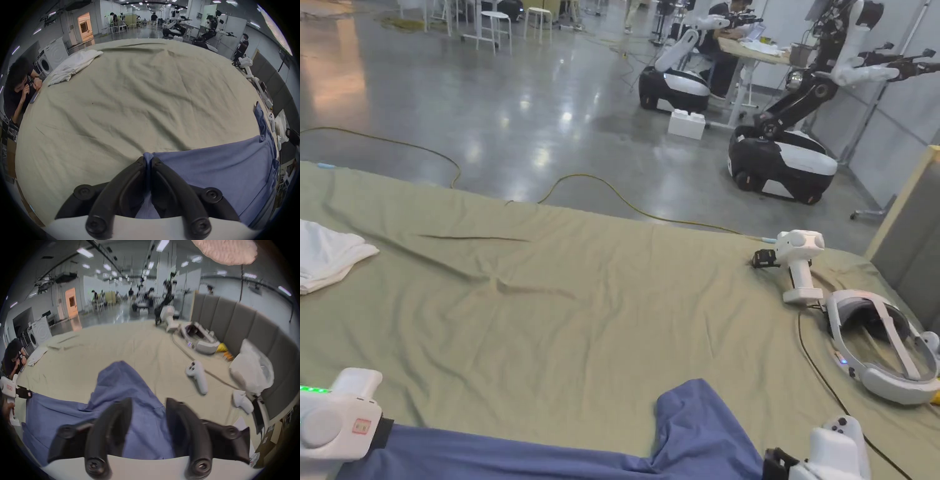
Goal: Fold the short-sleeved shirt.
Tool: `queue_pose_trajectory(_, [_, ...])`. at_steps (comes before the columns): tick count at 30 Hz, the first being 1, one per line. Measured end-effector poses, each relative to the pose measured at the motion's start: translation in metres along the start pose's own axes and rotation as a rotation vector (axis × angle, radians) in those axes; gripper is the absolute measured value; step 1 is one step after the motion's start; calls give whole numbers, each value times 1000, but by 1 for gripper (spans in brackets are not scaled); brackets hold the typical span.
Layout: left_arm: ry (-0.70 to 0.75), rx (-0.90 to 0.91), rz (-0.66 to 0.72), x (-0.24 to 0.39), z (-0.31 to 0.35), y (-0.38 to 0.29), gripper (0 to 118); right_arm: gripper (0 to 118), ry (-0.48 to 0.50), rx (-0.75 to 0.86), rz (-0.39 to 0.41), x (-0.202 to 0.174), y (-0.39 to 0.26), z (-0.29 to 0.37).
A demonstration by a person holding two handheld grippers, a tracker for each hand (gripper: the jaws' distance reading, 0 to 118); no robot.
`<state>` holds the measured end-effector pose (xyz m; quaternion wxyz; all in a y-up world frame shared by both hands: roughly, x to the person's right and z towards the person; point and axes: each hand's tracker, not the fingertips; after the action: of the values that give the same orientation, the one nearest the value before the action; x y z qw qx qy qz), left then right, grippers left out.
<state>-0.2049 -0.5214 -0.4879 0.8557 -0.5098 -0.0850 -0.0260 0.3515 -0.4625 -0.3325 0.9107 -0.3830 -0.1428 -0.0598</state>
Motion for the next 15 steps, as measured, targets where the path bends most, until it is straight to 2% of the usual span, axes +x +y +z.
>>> queue_pose_trajectory(2, [-9,37,3,-2,7,-3,7,58,25,-84,7,10,13,-31])
queue_pose_trajectory(4, [-17,78,3,0,19,-8,7,60,-10,-184,60,15,19,-65])
queue_pose_trajectory(6, [-12,105,-2,4,31,-12,7,63,21,-253,81,20,22,-92])
queue_pose_trajectory(10, [-18,134,12,7,43,-21,7,63,102,-408,61,24,18,-135])
queue_pose_trajectory(12, [-12,140,10,10,46,-25,7,63,72,-397,117,17,15,-137])
queue_pose_trajectory(14, [-8,140,3,12,47,-27,7,58,51,-381,143,11,17,-132])
queue_pose_trajectory(15, [-3,141,1,13,47,-29,7,48,51,-370,169,8,16,-131])
